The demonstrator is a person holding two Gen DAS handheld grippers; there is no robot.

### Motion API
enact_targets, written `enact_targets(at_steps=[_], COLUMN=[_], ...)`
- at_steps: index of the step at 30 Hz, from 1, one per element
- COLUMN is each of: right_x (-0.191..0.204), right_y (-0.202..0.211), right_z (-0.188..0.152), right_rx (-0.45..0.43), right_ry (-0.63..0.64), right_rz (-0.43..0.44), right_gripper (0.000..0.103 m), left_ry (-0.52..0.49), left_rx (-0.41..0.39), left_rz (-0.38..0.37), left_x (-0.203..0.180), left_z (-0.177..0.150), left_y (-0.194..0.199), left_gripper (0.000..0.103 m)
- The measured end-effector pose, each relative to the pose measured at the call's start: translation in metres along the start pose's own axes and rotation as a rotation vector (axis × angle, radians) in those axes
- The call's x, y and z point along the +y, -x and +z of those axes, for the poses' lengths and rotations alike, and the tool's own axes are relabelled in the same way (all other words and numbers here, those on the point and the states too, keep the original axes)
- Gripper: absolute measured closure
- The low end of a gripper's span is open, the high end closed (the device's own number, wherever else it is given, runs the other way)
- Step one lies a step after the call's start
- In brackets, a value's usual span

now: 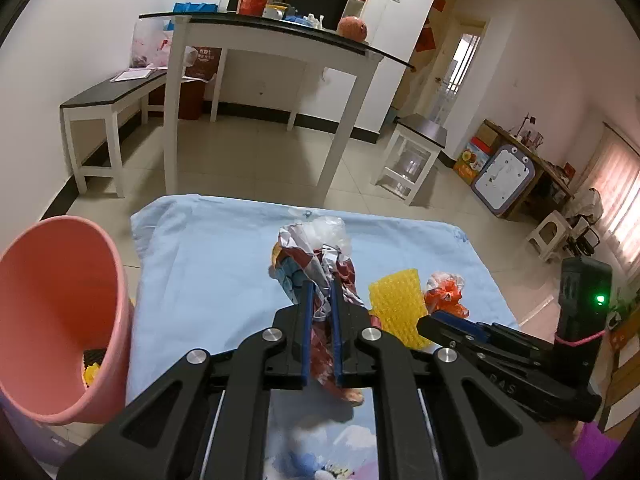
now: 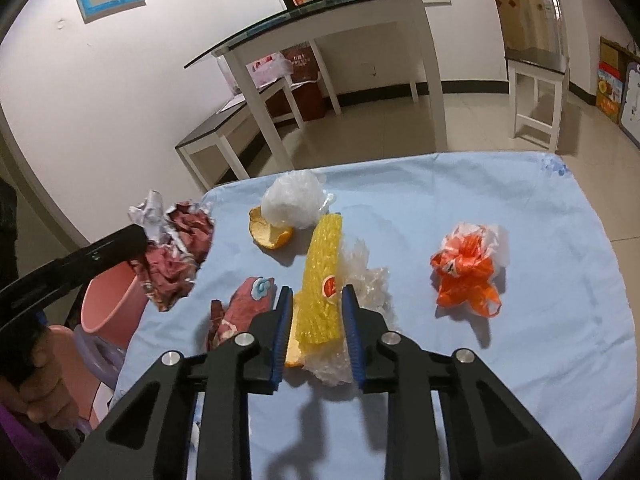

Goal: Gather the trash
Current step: 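Close the left gripper on the crumpled red-silver wrapper while the right gripper grasps the yellow foam strip, then carry the wrapper and yellow strip over the pink bucket and open both grippers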

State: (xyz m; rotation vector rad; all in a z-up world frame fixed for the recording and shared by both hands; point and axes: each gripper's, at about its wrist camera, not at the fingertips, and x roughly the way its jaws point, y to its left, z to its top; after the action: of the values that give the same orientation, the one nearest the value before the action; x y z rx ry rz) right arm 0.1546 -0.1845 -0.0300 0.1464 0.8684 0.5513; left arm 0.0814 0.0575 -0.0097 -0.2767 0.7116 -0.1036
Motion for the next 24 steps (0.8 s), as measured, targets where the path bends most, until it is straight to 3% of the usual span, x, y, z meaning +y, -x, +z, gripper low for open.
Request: enact_targets(at_steps=[8, 24], right_x=[0.005, 0.037], right_y=[-0.003, 0.047], right_z=[0.000, 0.018], right_rx=[0.003, -0.123], right_ry=[0.007, 0.039], right_rz=[-0.011, 0.071], right_gripper=[0.095, 0.096], left_ry=[0.009, 0.046], left_rx=[-0.012, -0.115], left_rz=[0.014, 0.061], left_x=[0.005, 0.030], left_z=[-0.005, 0.000], left_y=[0.013, 0.060], left_gripper=[0.095, 0.095])
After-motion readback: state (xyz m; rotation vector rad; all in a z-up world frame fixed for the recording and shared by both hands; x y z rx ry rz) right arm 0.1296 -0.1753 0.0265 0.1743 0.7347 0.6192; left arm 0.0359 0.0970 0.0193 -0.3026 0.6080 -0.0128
